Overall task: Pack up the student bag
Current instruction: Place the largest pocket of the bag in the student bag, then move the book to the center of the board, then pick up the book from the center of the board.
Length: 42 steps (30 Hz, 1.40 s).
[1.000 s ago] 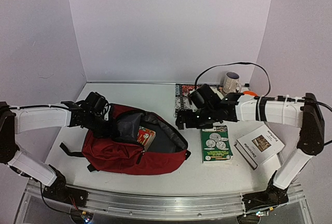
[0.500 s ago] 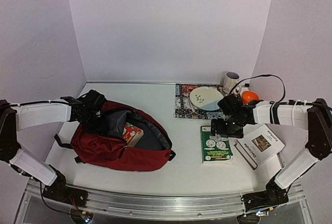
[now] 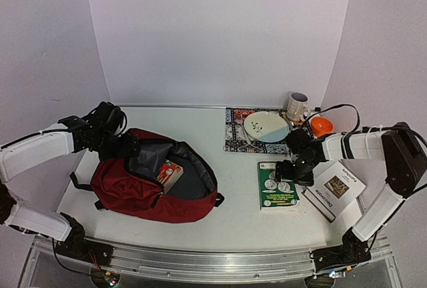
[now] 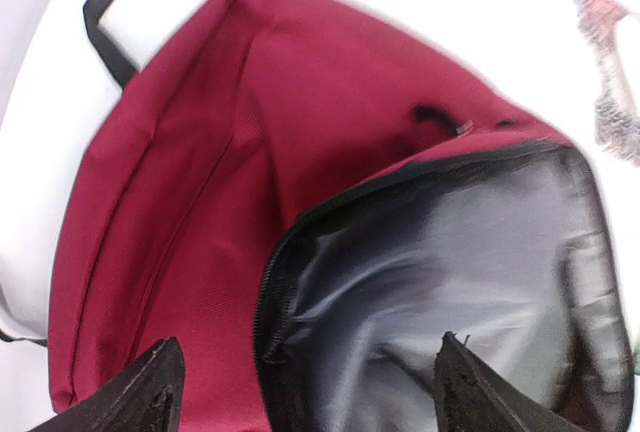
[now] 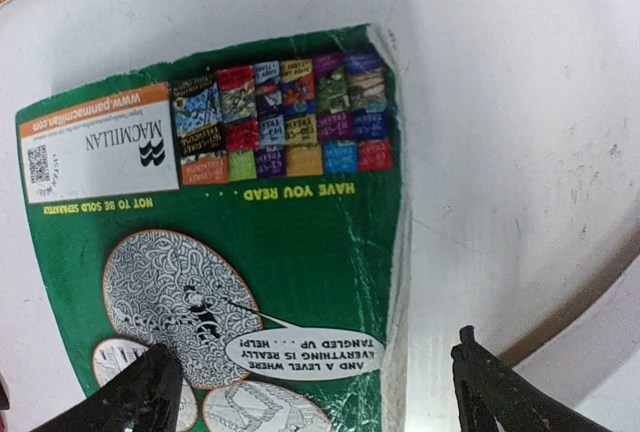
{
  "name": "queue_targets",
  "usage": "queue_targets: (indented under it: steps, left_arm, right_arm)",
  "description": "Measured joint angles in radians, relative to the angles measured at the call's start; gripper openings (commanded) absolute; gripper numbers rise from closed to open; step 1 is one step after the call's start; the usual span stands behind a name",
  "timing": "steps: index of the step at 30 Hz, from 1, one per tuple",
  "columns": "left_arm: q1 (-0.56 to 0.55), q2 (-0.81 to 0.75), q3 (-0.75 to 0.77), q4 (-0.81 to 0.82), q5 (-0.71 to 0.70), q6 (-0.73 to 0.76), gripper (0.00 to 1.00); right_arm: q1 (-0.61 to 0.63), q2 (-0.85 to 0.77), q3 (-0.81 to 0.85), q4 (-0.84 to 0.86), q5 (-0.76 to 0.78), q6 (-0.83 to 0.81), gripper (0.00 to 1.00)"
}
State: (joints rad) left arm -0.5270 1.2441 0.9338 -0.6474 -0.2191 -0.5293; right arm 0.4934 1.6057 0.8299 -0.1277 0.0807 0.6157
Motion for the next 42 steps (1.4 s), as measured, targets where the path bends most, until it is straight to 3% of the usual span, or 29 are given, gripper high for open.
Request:
queue_targets:
  steps: [12,20,24,34,42]
  left_arm:
    - [0.0,-0.078,0.088,0.001,0.136,0.001,0.99]
    - [-0.024,-0.088,0.126,0.042,0.298,-0.05,0.99]
    - [-0.094,-0.089,0.127,0.08,0.34,-0.085,0.99]
    - [-0.263,-0.021,0.134,0.139,0.361,-0.137,0.96]
    - [-0.426,0.122,0.14,0.197,0.358,-0.161,0.84]
  right_arm:
    - [0.0,0.044,0.001,0.106,-0.178,-0.018,0.75]
    - [0.072,0.115,0.034,0.221,-0.326,-0.014,0.65]
    - [0.123,0.154,0.063,0.259,-0.388,0.0,0.57]
    - [0.162,0.162,0.071,0.281,-0.487,0.031,0.48]
    - [0.202,0.162,0.071,0.337,-0.552,0.073,0.4]
